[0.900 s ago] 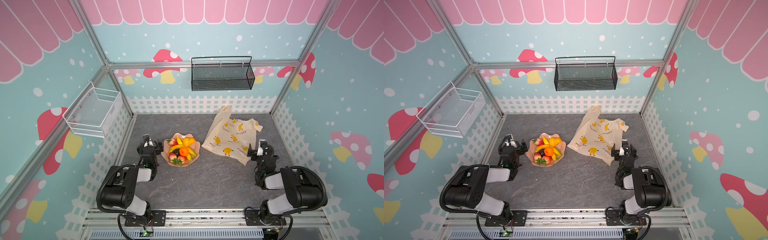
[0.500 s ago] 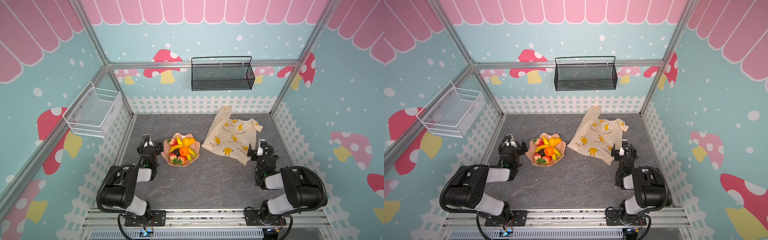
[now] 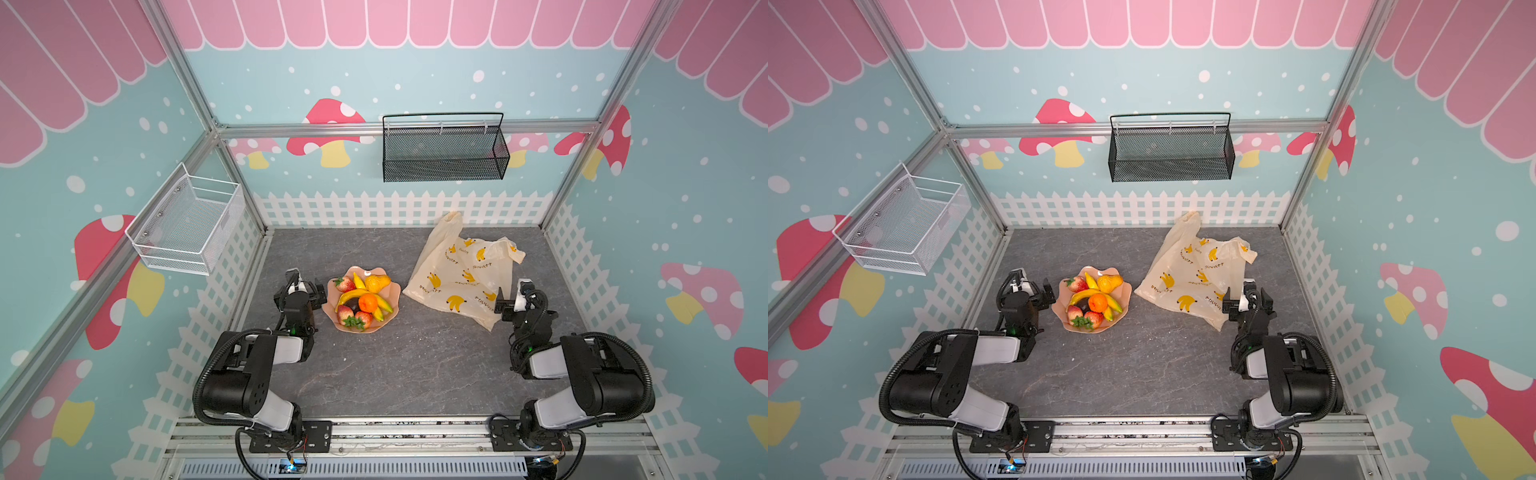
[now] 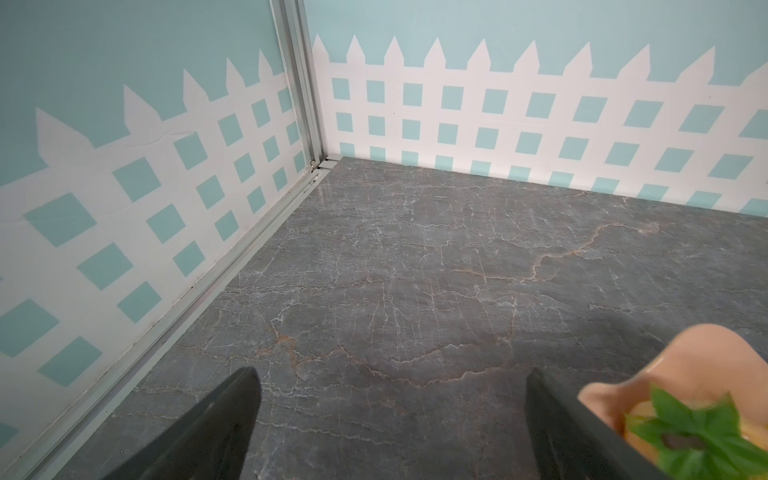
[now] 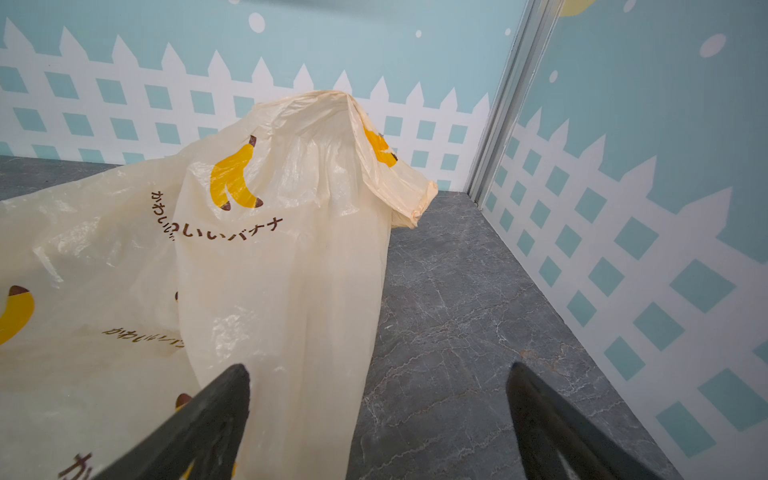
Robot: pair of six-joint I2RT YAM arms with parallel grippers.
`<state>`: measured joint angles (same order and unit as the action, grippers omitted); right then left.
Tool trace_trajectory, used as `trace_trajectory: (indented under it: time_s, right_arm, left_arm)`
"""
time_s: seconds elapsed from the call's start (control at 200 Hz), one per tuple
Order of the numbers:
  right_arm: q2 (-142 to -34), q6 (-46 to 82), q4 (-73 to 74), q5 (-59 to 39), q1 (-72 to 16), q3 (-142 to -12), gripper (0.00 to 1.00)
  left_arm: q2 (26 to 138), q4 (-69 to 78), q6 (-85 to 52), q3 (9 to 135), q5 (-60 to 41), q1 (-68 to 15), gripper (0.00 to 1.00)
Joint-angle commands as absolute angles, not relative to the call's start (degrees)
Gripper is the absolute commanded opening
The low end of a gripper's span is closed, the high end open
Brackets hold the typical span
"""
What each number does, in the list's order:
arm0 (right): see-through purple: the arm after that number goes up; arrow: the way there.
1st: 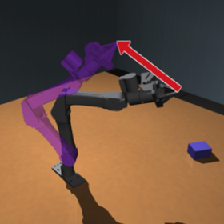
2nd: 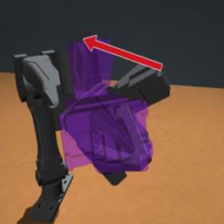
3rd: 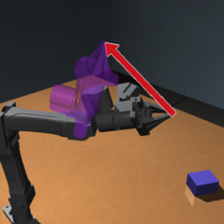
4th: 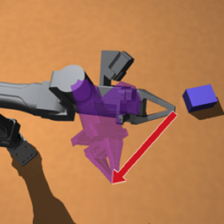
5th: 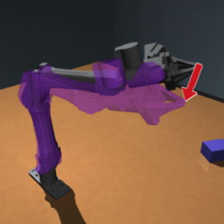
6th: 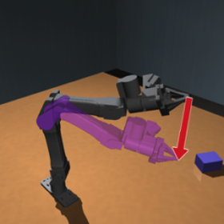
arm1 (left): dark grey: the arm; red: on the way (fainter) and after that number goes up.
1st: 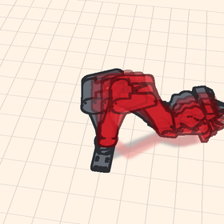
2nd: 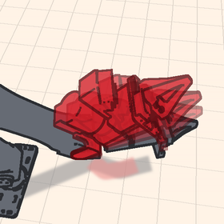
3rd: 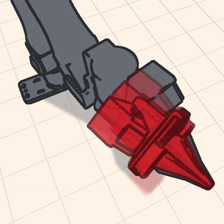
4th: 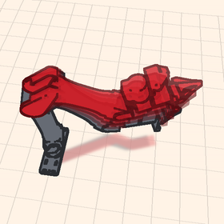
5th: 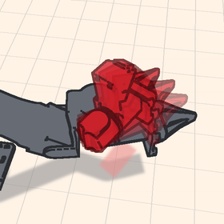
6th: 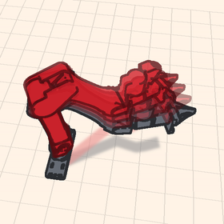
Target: Place the fruits into the plastic bag
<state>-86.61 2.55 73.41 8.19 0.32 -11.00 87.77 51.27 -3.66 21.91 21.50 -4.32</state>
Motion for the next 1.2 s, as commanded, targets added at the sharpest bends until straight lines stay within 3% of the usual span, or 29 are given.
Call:
trace_trajectory:
  time_s: [0.0, 0.235, 0.435, 0.84, 0.986, 1.196]
  right_arm:
    - [-87.0, 1.6, 75.1, 8.8, 0.1, -11.3, 0.97]
    - [-86.6, 1.5, 75.2, 8.6, 0.1, -11.1, 0.97]
    - [-78.8, 2.6, 65.3, 10.0, 0.1, -12.8, 0.97]
    - [-50.4, 8.4, 32.7, 5.9, 0.1, -16.9, 0.97]
    - [-48.4, 14.5, 16.6, 2.0, 0.3, -23.7, 0.97]
    - [-56.1, 20.1, 1.8, -8.1, 1.3, -32.7, 0.97]
  left_arm:
    - [88.1, 52.3, -4.2, 21.7, 22.3, -4.3, 0.99]
    - [87.6, 51.8, -3.9, 21.8, 22.3, -4.4, 0.99]
    - [78.0, 45.9, -2.4, 20.8, 20.8, -5.1, 1.0]
    - [53.1, 7.5, -16.2, 33.6, 12.7, -9.8, 0.99]
    - [54.5, -7.7, -24.0, 43.6, 5.5, -13.6, 0.98]
    - [66.0, -24.5, -31.3, 57.5, 0.6, -25.5, 0.94]
